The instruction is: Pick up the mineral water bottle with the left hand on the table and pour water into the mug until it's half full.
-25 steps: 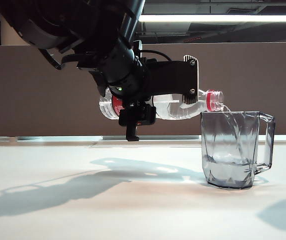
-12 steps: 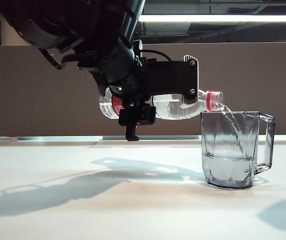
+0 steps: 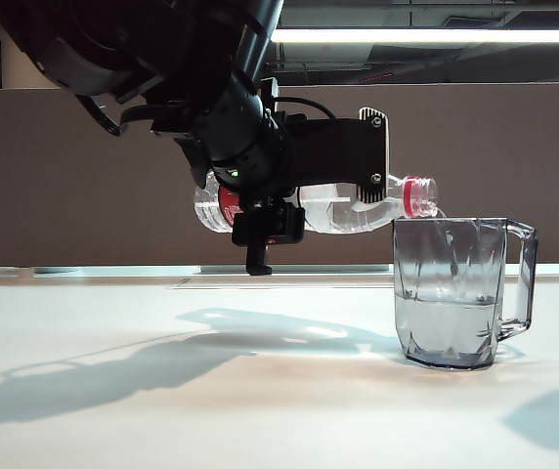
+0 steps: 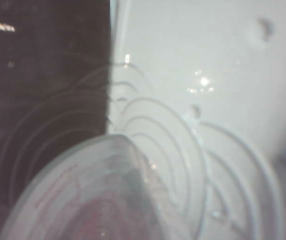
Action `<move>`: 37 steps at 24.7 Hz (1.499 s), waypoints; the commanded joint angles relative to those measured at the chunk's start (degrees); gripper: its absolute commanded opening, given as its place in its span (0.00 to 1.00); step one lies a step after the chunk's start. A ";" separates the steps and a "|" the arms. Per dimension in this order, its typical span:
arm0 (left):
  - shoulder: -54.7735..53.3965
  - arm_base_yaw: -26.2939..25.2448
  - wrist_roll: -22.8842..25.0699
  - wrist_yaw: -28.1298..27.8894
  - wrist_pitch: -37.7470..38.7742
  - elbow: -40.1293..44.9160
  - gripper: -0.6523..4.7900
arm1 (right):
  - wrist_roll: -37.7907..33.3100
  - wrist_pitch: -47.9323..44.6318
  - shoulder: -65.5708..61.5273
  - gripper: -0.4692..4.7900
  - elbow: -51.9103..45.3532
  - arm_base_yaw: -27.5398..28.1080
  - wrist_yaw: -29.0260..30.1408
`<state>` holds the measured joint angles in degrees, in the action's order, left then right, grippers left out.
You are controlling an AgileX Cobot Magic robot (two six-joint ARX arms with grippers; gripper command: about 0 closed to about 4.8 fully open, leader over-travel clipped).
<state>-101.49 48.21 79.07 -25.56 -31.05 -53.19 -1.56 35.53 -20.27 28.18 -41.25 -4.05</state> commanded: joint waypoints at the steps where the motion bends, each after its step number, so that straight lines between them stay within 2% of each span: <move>1: 0.63 0.20 -2.62 0.04 -2.54 -0.48 0.56 | -0.17 -0.61 0.09 0.09 0.37 0.00 0.13; 2: 0.66 0.20 -7.45 -0.15 -2.54 -0.48 0.56 | -0.17 -0.61 0.09 0.09 0.39 0.00 0.13; 8: 0.68 0.17 -22.93 1.16 -2.49 -0.46 0.56 | -0.17 -0.61 0.09 0.09 0.39 0.00 0.13; 10: 0.70 0.17 -27.34 1.20 -2.49 -0.46 0.56 | -0.17 -0.61 0.09 0.09 0.39 0.00 0.13; 13: 1.07 0.17 -29.75 3.06 -2.29 -0.44 0.56 | -0.17 -0.61 0.09 0.09 0.39 0.00 0.13; 15: 1.53 0.17 -33.51 4.22 -2.54 -0.44 0.56 | -0.17 -0.61 0.09 0.09 0.39 0.00 0.11; 20: 4.24 -0.74 -48.15 5.01 -1.84 -0.44 0.56 | -0.17 -0.61 0.09 0.09 0.39 0.00 0.13; 22: 5.77 -2.14 -54.40 6.16 -1.05 -0.44 0.56 | -0.17 -0.61 0.09 0.09 0.39 0.00 0.13; 26: 8.39 -5.75 -65.46 13.66 3.26 -0.44 0.56 | -0.17 -0.61 0.09 0.09 0.39 0.00 0.13; 30: 10.40 -9.05 -75.69 15.12 6.47 -0.33 0.56 | -0.17 -0.61 0.09 0.09 0.39 -0.04 0.13; 32: 11.43 -10.08 -79.10 15.12 7.65 -0.33 0.56 | -0.17 -0.61 0.09 0.09 0.39 -0.04 0.13; 37: 13.86 -11.45 -80.54 15.28 13.22 -0.31 0.56 | -0.17 -0.61 0.09 0.09 0.39 -0.04 0.13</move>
<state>-88.40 36.97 -0.93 -10.52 -17.65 -53.21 -1.58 35.53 -20.27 28.18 -41.25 -4.03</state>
